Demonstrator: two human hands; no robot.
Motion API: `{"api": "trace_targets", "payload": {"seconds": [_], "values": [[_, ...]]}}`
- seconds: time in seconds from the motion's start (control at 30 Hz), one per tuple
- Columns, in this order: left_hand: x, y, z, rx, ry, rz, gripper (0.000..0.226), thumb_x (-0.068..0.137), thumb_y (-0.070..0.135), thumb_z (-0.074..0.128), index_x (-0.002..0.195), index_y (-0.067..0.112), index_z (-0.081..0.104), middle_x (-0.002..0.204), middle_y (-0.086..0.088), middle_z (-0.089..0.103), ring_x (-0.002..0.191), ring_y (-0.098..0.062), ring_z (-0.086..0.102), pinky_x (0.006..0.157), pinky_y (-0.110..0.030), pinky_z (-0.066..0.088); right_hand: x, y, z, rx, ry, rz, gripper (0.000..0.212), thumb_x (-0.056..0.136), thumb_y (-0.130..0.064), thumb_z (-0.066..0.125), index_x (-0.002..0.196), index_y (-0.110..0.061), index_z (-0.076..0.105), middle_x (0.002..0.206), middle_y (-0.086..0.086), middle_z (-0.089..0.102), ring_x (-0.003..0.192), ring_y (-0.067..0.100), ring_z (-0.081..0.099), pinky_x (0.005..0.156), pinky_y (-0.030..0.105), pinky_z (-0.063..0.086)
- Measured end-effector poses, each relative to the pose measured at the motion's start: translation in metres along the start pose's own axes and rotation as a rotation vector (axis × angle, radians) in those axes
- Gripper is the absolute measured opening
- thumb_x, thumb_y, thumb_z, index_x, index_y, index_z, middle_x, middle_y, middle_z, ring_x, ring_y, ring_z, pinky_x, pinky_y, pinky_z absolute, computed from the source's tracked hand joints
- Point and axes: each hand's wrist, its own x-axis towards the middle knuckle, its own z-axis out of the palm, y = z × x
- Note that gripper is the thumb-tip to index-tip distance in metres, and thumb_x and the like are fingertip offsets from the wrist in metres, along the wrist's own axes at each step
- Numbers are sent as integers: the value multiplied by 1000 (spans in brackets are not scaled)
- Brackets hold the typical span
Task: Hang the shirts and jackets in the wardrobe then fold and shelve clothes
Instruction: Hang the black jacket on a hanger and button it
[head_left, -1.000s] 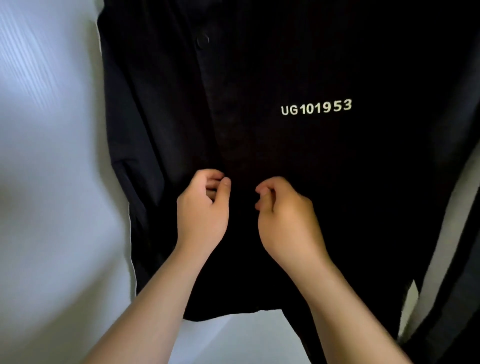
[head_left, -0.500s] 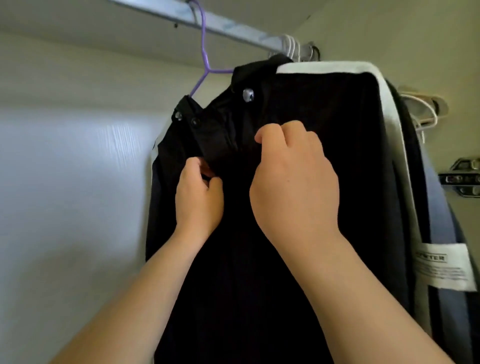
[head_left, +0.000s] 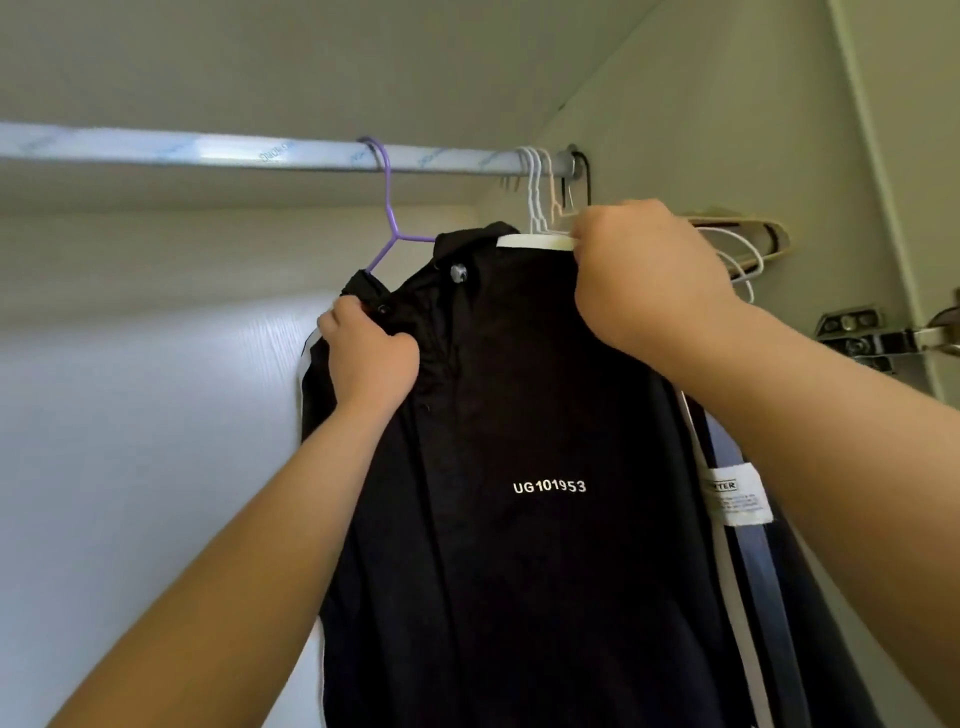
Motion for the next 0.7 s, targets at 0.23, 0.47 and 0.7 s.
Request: {"api": "trace_targets", "payload": {"seconds": [0.23,0.47,0.7], "values": [[69,15,-20,-197,127,-200,10,96,27,42,100,19,46,120,-6,56,94,-25,56,75,-32,39,82,-24,-1,244,-479,-52,26,97,-21,49,109,-5,65,103,13,67,76,24,57,58,28,47],[87,14,-20,113,-129,51,27,96,39,36,96,30,62,93,16,63,89,-9,55,66,-8,34,95,-35,14,264,-543,-164,30,95,-4,44,66,-9,41,64,3,36,51,15,33,37,14,35],[75,42,-27,157,-254,-187,56,100,52,26,79,23,69,93,-1,70,87,-19,64,86,-38,51,98,-38,-10,389,-634,-34,37,96,-8,48,63,-13,34,62,2,37,52,13,34,39,24,25]]}}
